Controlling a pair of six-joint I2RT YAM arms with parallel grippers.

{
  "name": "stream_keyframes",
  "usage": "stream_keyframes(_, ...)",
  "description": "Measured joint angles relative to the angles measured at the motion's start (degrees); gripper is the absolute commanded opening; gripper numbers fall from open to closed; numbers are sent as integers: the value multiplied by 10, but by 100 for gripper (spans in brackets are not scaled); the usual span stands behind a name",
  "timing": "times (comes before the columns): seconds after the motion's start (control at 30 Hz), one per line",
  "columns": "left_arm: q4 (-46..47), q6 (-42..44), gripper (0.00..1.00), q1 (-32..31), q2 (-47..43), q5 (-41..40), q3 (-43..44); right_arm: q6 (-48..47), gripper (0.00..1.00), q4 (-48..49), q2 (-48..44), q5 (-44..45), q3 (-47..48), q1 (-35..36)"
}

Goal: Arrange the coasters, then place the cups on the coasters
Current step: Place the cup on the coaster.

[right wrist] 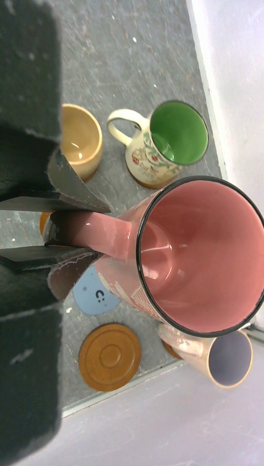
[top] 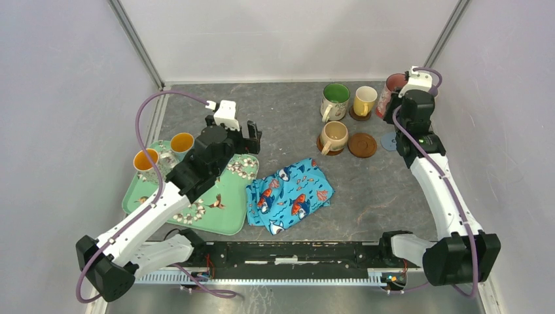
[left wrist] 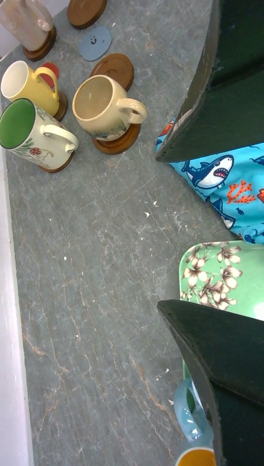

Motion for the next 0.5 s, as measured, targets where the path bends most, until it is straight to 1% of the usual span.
stream_keyframes(0.17, 21, 0, 100, 0, -15, 0, -20, -2, 0, 47, 16, -9, -24, -41)
stream_keyframes(0.5, 41, 0, 100, 0, -28, 6, -34, -21, 0, 165, 82, -35, -52, -84)
